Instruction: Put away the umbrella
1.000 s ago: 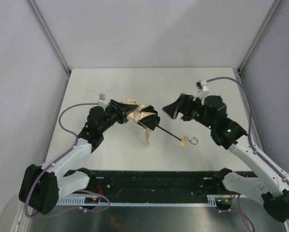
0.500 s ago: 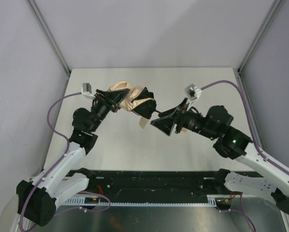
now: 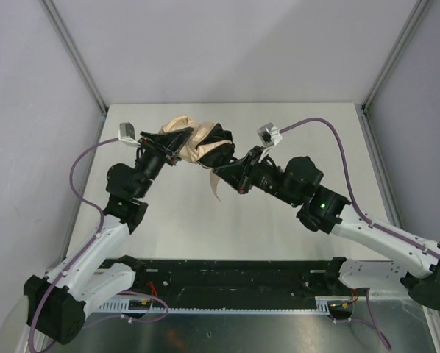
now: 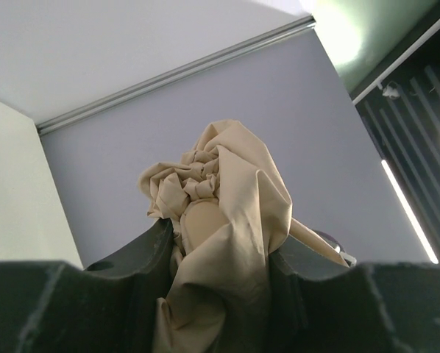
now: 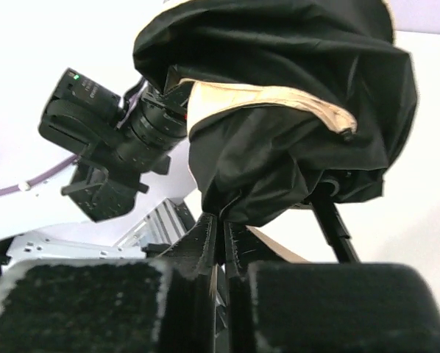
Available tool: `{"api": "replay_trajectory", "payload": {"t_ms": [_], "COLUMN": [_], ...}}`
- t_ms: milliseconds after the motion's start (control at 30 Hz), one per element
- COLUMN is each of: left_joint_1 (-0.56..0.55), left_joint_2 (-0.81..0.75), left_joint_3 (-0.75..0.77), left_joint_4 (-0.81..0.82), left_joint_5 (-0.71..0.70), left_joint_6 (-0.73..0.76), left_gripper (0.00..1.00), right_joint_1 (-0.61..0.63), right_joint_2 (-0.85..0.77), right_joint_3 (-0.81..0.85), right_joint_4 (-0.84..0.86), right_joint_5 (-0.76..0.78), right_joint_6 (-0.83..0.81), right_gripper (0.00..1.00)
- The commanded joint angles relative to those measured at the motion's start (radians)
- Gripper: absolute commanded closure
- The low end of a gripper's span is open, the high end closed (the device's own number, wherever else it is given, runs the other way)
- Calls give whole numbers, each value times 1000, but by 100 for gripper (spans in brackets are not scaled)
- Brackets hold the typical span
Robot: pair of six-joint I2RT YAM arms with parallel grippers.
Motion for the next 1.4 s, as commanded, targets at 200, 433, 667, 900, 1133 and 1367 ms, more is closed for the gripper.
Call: {"api": "replay_trajectory", "payload": {"t_ms": [200, 433, 667, 900, 1133, 1367], "left_joint_1": [-32, -78, -130, -140, -141, -140], "left_joint_2": [5, 5, -53, -81, -73, -32], "left_joint_3": [77, 91, 65, 111, 153, 204], "left_joint_4": [96, 86, 15, -215, -298, -299], "left_joint_5": [-167, -137, -112, -6, -6, 19], "left_joint_6": [-217, -308, -337, -401, -423, -459], "left_gripper": [100, 100, 100, 100, 100, 100], "right_joint_1": [166, 163, 150, 167, 172, 176], "right_joint_2": [148, 236, 232, 225, 150, 98], "right_joint_3": [36, 36, 35, 35, 26, -110], "right_joint_4": [371, 371, 307, 320, 148, 295], "right_joint_5": [65, 289, 546, 687, 584, 520], "right_joint_6": [-121, -286, -416, -642, -593, -547], "right_gripper": [100, 100, 94, 88, 59, 88]}}
